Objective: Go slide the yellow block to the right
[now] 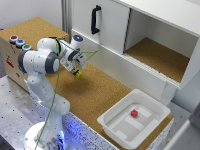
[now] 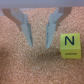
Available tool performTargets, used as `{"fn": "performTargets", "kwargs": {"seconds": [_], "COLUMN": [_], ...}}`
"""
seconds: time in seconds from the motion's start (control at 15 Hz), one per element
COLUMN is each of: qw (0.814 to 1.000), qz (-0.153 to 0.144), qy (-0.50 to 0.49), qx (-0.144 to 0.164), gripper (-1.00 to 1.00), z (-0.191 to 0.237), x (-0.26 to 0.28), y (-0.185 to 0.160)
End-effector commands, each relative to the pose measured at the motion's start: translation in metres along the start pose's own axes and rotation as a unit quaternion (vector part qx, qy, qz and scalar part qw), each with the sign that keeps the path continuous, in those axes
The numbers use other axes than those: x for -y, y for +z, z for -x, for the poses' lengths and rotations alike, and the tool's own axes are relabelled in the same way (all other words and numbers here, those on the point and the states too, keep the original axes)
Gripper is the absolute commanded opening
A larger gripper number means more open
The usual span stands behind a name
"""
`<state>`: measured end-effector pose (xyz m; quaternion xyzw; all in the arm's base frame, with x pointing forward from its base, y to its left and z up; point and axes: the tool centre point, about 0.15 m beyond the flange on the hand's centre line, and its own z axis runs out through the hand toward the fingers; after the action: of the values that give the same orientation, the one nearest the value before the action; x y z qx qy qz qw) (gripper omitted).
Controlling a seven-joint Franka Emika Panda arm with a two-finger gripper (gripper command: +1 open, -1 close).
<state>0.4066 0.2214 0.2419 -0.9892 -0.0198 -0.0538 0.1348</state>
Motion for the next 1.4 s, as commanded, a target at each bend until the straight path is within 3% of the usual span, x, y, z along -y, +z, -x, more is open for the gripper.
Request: {"fn": "performTargets", "kwargs": {"seconds": [0.0, 1.33], "qw": [1.0, 0.999], "qz": [-0.016, 0.025], "qy": [-0.014, 0.024], "qx": [0.022, 0.03], "gripper": [-1.0, -1.0], "z": [-0.024, -0.001], "x": [-0.011, -0.102], "y": [0.025, 0.0]}}
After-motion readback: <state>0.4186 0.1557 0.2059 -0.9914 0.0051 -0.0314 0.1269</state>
